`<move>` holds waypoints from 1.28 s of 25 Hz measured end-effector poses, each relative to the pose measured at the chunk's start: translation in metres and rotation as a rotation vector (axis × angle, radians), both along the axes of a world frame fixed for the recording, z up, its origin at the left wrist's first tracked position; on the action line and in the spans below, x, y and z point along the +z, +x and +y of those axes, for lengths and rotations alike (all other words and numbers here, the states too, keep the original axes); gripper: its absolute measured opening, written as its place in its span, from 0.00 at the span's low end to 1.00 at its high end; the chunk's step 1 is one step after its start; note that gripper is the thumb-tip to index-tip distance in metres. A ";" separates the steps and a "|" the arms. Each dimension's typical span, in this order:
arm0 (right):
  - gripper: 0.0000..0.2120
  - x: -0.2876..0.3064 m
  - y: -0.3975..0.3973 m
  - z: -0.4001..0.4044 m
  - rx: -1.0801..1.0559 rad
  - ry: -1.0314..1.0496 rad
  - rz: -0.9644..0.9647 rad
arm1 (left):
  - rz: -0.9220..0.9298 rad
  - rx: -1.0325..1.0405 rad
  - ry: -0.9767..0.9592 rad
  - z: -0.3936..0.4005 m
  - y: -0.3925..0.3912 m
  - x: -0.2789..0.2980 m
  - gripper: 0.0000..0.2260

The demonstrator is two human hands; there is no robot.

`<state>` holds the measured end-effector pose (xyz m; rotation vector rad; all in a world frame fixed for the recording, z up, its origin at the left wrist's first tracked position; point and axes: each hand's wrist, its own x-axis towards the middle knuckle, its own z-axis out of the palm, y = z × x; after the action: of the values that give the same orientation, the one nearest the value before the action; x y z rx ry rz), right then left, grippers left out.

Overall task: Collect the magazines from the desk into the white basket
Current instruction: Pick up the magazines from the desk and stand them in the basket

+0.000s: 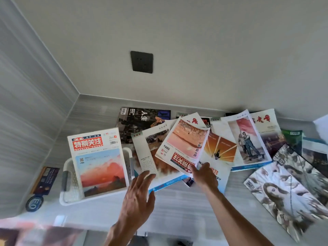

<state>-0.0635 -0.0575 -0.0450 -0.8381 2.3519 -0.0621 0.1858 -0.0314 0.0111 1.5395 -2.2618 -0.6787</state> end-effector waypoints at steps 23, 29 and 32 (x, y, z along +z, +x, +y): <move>0.33 0.125 -0.111 0.052 0.246 -0.794 -0.343 | 0.710 0.114 0.479 -0.016 -0.111 0.042 0.08; 0.14 0.087 -0.010 0.043 0.253 -0.402 -0.854 | 0.914 0.622 0.328 -0.017 -0.018 0.054 0.14; 0.14 0.099 0.069 0.001 0.188 -0.495 -0.896 | 0.915 0.793 0.149 -0.040 0.052 0.074 0.08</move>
<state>0.0052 -0.0565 0.0542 -0.9830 1.4128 -0.7922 0.2379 -0.0710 0.0846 1.5466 -0.8690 -1.0111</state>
